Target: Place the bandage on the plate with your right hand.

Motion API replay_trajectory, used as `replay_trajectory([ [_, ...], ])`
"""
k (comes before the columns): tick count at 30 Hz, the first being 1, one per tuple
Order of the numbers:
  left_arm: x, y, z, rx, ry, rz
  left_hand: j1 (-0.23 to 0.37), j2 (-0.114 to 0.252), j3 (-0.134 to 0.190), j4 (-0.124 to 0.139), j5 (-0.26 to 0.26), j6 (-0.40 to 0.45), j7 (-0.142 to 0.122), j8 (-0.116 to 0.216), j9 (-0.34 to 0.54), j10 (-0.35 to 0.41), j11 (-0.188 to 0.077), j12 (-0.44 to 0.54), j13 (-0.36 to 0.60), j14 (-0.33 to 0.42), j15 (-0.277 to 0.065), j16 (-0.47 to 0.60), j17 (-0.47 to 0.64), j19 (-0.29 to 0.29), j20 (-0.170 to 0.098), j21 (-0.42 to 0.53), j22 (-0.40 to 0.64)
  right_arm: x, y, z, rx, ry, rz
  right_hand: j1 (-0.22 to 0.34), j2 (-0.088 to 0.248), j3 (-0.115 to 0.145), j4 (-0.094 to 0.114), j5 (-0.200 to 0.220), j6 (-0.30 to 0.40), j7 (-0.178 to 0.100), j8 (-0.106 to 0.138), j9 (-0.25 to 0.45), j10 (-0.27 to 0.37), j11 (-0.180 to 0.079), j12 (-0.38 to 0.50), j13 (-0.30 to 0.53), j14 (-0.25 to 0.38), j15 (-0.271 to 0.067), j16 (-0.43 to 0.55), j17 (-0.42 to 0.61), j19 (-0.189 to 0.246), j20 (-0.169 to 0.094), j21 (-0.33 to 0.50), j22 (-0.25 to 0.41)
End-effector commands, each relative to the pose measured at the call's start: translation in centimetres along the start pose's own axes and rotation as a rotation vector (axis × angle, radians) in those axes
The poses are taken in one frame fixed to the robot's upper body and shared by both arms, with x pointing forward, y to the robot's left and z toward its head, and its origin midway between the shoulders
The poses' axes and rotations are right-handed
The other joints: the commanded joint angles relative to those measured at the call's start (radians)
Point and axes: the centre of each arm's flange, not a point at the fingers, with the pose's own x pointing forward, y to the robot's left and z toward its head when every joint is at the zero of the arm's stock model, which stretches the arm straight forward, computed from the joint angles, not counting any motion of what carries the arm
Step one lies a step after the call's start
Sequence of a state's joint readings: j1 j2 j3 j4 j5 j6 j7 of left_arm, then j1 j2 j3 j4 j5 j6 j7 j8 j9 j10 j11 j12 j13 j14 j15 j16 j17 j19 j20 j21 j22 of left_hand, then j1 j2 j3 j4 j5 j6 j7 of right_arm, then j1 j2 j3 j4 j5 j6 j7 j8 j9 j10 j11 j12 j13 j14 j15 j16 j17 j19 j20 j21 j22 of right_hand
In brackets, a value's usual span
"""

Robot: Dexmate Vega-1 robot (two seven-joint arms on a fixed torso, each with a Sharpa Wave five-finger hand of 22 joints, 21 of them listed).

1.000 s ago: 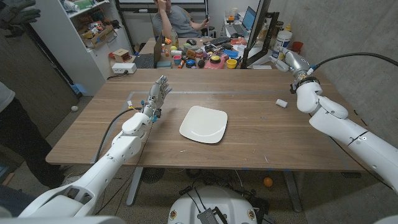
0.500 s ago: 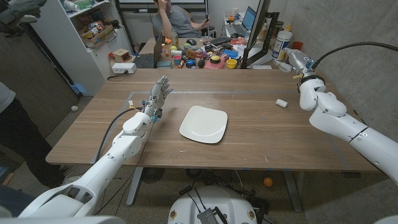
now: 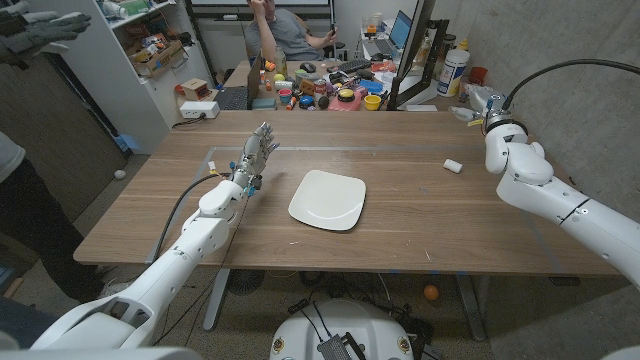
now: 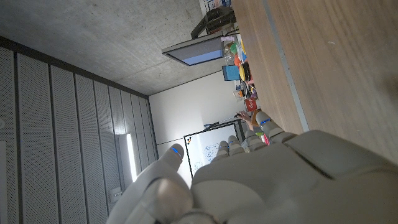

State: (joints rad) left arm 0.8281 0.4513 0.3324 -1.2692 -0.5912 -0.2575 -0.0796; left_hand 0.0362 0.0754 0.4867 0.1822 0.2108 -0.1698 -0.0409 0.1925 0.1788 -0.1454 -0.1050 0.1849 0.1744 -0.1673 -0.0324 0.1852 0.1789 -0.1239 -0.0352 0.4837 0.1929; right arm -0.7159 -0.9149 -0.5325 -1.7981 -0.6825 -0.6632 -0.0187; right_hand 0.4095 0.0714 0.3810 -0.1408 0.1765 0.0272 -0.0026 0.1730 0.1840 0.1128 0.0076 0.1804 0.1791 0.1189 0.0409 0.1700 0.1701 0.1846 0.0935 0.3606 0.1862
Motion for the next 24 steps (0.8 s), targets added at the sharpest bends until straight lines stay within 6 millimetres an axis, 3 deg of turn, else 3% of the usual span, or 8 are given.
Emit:
replay_trajectory([
  [1,0.1,-0.1,-0.3,-0.002,0.008,-0.006,-0.004,0.084,0.003,-0.002,0.005,-0.043,-0.001,0.001,0.004,0.0,0.002,0.003,0.004,-0.011,-0.035,0.002,0.002,-0.008,-0.038,0.004,0.004,0.5,1.8,-1.3,-0.047,0.027,0.146,0.023,0.004,0.002,-0.009,0.003,-0.052,0.003,-0.004,0.004,-0.053,-0.002,-0.006,0.005,-0.018,-0.004,0.003,0.002,0.012,0.0,-0.005,0.0],
  [11,0.1,-0.3,-0.2,0.0,0.006,-0.012,-0.004,0.082,0.002,-0.002,0.005,-0.043,0.0,0.0,0.004,0.0,0.003,0.003,0.004,-0.012,-0.034,0.002,0.002,-0.008,-0.038,0.005,0.004,0.7,3.0,-1.8,-0.088,0.067,0.262,0.059,0.012,0.007,-0.018,0.006,-0.129,0.025,0.004,0.006,-0.152,0.001,-0.008,0.006,-0.081,0.0,-0.003,0.003,-0.012,-0.009,-0.025,0.001],
  [24,-0.5,-0.4,-0.5,-0.006,0.008,-0.011,-0.005,0.08,0.0,-0.003,0.005,-0.041,-0.001,0.001,0.004,0.001,0.002,0.003,0.004,-0.011,-0.035,0.002,0.002,-0.008,-0.039,0.005,0.004,0.5,4.5,-3.0,-0.152,0.139,0.392,0.062,0.005,-0.001,-0.014,0.006,-0.118,0.028,0.018,0.007,-0.163,0.005,0.002,0.007,-0.103,0.003,0.0,0.004,-0.006,-0.022,-0.029,0.001],
])
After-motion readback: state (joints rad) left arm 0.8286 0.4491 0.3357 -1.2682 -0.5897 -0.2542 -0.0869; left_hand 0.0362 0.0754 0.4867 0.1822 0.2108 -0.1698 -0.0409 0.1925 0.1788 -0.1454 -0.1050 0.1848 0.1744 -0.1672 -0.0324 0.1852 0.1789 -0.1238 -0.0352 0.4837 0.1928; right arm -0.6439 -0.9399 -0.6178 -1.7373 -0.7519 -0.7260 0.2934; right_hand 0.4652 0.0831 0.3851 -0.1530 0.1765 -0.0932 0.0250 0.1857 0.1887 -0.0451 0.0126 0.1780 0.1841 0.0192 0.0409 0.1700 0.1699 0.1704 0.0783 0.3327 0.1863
